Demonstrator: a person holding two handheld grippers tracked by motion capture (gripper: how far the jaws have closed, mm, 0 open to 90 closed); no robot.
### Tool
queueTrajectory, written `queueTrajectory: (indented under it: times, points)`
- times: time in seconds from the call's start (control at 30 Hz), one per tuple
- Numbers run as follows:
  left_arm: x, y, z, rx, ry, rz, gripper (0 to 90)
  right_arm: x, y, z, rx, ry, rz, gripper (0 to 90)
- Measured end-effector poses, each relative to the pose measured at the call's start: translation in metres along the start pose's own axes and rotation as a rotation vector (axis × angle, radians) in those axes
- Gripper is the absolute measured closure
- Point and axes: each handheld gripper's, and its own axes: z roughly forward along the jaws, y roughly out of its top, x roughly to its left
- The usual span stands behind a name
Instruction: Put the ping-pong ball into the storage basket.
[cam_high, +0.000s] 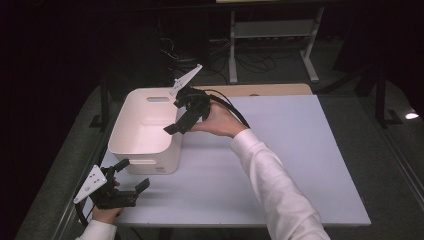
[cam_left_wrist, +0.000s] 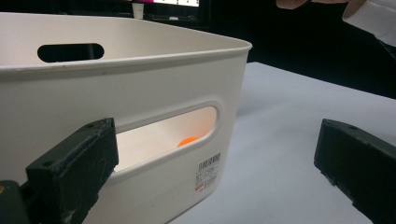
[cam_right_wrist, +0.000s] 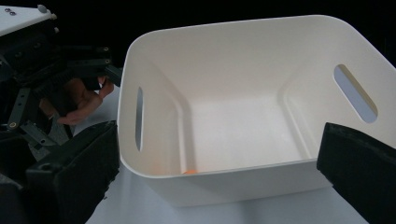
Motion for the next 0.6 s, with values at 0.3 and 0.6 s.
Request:
queueTrajectory:
  times: [0.3, 0.6]
  points:
    - [0.0, 0.0, 0.001, 0.006, -0.002, 0.001, 0.0, 0.001, -0.007, -0.008, -0.014, -0.013, -0.003, 0.0]
    - [0.0, 0.0, 0.001, 0.004, -0.002, 0.002, 0.0, 0.001, -0.017, -0.016, -0.03, -0.032, 0.025, 0.0]
